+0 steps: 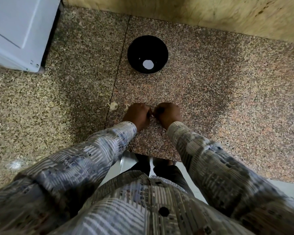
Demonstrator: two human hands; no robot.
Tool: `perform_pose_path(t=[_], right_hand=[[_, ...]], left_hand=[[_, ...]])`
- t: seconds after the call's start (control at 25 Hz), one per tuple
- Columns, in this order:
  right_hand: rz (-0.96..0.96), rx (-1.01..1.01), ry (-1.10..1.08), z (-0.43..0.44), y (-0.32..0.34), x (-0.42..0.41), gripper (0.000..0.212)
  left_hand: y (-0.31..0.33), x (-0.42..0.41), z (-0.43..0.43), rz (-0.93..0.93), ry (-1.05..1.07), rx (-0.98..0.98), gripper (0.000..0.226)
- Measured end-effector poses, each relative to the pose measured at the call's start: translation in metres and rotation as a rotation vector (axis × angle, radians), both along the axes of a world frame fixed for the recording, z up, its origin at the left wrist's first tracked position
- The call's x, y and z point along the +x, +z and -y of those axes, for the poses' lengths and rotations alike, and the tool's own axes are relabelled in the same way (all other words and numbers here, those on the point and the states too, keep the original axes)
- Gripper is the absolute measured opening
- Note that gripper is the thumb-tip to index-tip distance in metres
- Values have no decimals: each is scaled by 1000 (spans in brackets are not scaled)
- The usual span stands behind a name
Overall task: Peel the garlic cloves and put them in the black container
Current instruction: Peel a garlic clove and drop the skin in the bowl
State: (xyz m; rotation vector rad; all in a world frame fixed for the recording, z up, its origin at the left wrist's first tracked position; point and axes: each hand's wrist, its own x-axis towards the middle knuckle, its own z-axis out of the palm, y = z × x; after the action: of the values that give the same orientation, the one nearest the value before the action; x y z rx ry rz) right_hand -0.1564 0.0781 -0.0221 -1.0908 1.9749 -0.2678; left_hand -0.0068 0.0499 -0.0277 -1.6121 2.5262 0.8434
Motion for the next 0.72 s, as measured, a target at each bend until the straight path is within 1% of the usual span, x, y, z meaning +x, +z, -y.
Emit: perform_pose_path(t=[0.12, 0.2, 0.24, 0.28, 0.32, 0.36, 0.4, 0.44, 0.48, 0.56, 0.6, 0.64, 0.68, 0.72], right_hand=[[103, -27, 64, -10, 1, -5, 14], [168, -71, 24, -14, 0, -11, 19], [210, -89, -22, -16, 0, -11, 21], [276, -97, -89, -18, 0, -9, 20], [395, -91, -193, -21, 1, -5, 17], [524, -70, -305, -23, 2, -1, 15], [611, -63, -376, -24, 5, 2, 12], [614, -101, -370, -27, 8, 5, 12], [510, -189, -279, -29, 9, 7, 11], [186, -454, 60, -32, 13, 6, 8], [83, -569, 193, -31, 13, 4, 7], [47, -625, 241, -30, 12, 3, 8], [67, -606, 200, -30, 11, 3, 8], [135, -516, 77, -28, 10, 4, 7]], left_hand=[[-2, 3, 0, -10, -1, -3, 19], [-5, 6, -2, -49, 28, -10, 17], [-4, 7, -3, -100, 94, 5, 15], [-4, 9, -6, -173, 191, 49, 13], [-1, 10, -8, -276, 321, 129, 13], [2, 9, -11, -410, 483, 257, 14], [6, 9, -13, -564, 657, 419, 14], [10, 9, -12, -698, 808, 579, 14], [14, 9, -10, -793, 926, 727, 13], [20, 10, -7, -901, 1100, 1021, 13], [23, 10, -8, -938, 1158, 1133, 15], [25, 9, -8, -961, 1184, 1185, 16], [27, 7, -10, -958, 1145, 1134, 15], [28, 5, -13, -914, 1039, 964, 12]])
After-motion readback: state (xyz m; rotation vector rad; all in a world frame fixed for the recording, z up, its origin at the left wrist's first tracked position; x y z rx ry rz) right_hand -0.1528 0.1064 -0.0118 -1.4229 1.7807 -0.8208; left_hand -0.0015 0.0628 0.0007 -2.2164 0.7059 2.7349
